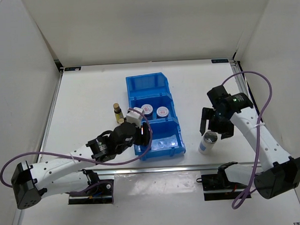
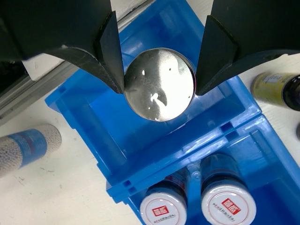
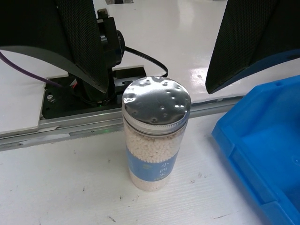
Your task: Organize the condiment bottles
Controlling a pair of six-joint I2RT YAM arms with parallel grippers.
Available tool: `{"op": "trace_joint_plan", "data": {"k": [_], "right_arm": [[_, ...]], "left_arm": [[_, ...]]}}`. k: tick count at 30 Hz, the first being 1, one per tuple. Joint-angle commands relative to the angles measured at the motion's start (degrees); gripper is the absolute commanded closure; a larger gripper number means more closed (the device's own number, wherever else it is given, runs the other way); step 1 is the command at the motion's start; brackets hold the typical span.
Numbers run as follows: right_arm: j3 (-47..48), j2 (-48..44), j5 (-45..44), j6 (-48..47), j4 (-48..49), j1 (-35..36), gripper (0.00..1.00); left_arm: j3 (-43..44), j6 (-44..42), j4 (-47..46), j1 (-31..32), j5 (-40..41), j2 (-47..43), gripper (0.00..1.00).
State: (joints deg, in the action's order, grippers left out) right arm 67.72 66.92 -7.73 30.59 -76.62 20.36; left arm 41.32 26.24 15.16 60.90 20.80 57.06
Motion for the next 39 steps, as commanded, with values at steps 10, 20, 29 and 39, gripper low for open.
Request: {"op": "trace_joint_plan", "data": {"k": [10, 20, 29, 39], "right_arm": [[1.6, 2.3, 2.2, 2.7, -1.8, 3.0, 0.13], [-2.2, 3.4, -2.8, 6.8, -1.2, 5.2, 0.14], [-4.4, 5.1, -2.8, 6.3, 0.0, 5.2, 0.17], [-6.4, 6.1, -2.8, 6.9, 1.1, 5.2, 0.25]], "left_arm": [[-2.3, 5.6, -0.5, -0.2, 6.3, -8.4, 0.54], [-4.1, 6.7, 2.4, -0.2, 6.8, -12.3, 0.38], [-4.1, 6.7, 2.4, -0.2, 5.7, -10.0, 0.31], [-3.5, 7.9, 3.5, -0.2, 5.1, -7.8, 0.31]]}}
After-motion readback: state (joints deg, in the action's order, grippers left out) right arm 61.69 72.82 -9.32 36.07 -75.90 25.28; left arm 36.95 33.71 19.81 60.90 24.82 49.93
